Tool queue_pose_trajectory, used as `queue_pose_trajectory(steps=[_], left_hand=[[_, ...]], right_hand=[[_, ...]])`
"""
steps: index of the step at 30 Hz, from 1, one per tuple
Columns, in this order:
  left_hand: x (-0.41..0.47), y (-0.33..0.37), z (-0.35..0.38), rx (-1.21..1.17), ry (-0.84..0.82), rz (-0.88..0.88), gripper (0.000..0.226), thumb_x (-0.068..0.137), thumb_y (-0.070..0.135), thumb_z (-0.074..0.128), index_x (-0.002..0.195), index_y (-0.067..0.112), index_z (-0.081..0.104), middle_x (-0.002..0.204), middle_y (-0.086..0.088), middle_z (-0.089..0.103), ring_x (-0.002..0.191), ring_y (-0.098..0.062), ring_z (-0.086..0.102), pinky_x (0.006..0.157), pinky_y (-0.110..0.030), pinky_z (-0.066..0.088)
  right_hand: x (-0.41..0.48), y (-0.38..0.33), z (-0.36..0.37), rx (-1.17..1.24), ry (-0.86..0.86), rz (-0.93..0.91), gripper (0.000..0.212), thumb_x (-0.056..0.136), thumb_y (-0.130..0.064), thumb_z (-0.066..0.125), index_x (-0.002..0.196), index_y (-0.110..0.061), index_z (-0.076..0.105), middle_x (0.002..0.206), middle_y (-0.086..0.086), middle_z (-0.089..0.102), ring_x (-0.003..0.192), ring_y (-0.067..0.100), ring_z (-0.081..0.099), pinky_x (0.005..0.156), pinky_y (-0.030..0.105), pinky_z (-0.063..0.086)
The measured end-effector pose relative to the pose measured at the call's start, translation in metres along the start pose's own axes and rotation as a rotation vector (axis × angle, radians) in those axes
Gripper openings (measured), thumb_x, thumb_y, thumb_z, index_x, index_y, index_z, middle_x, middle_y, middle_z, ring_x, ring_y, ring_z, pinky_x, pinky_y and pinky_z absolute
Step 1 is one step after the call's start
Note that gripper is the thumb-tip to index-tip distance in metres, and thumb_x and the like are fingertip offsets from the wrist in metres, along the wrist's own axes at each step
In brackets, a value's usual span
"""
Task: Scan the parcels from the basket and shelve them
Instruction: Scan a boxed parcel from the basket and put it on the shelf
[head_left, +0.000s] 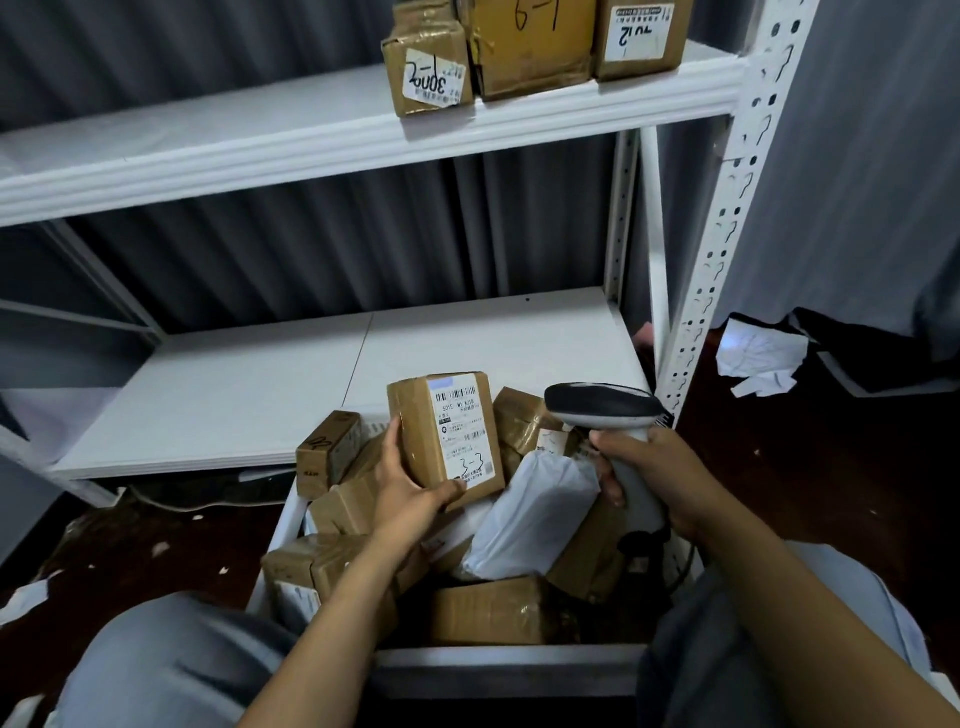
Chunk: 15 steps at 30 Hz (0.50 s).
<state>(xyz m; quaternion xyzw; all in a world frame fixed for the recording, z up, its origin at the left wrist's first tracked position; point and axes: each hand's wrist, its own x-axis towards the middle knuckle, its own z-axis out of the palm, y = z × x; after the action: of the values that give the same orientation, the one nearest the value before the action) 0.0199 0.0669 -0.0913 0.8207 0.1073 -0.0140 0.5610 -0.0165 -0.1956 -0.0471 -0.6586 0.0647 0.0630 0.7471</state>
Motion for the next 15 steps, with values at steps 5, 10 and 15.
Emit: queue_pose_trajectory(steps=[5, 10, 15], left_hand=[[-0.0008, -0.0045, -0.0029, 0.008, -0.023, 0.033, 0.117, 0.062, 0.001, 0.085, 0.147, 0.044, 0.018, 0.153, -0.005, 0.027, 0.138, -0.022, 0.032, 0.113, -0.046, 0.03], [-0.0021, -0.0036, -0.0028, 0.016, -0.051, 0.046, 0.117, 0.062, 0.002, 0.086, 0.147, 0.045, 0.018, 0.153, -0.003, 0.026, 0.137, -0.02, 0.033, 0.113, -0.048, 0.032], [-0.0031, -0.0016, -0.0033, -0.006, -0.07, 0.056, 0.116, 0.063, 0.003, 0.085, 0.148, 0.044, 0.017, 0.155, -0.001, 0.026, 0.139, -0.02, 0.031, 0.114, -0.048, 0.031]], right_hand=[[-0.0026, -0.0044, -0.0004, -0.047, 0.044, 0.017, 0.034, 0.093, -0.009, 0.059, 0.06, -0.005, 0.057, 0.049, 0.007, 0.054, 0.041, 0.02, 0.047, 0.048, 0.028, 0.041], [-0.0012, -0.0046, -0.0011, -0.057, 0.055, 0.024, 0.036, 0.092, -0.013, 0.061, 0.057, -0.005, 0.056, 0.047, 0.008, 0.053, 0.04, 0.019, 0.047, 0.047, 0.029, 0.041], [-0.001, -0.0043, -0.0004, -0.063, 0.049, 0.021, 0.035, 0.092, -0.013, 0.062, 0.059, -0.004, 0.057, 0.048, 0.01, 0.053, 0.04, 0.02, 0.048, 0.048, 0.027, 0.042]])
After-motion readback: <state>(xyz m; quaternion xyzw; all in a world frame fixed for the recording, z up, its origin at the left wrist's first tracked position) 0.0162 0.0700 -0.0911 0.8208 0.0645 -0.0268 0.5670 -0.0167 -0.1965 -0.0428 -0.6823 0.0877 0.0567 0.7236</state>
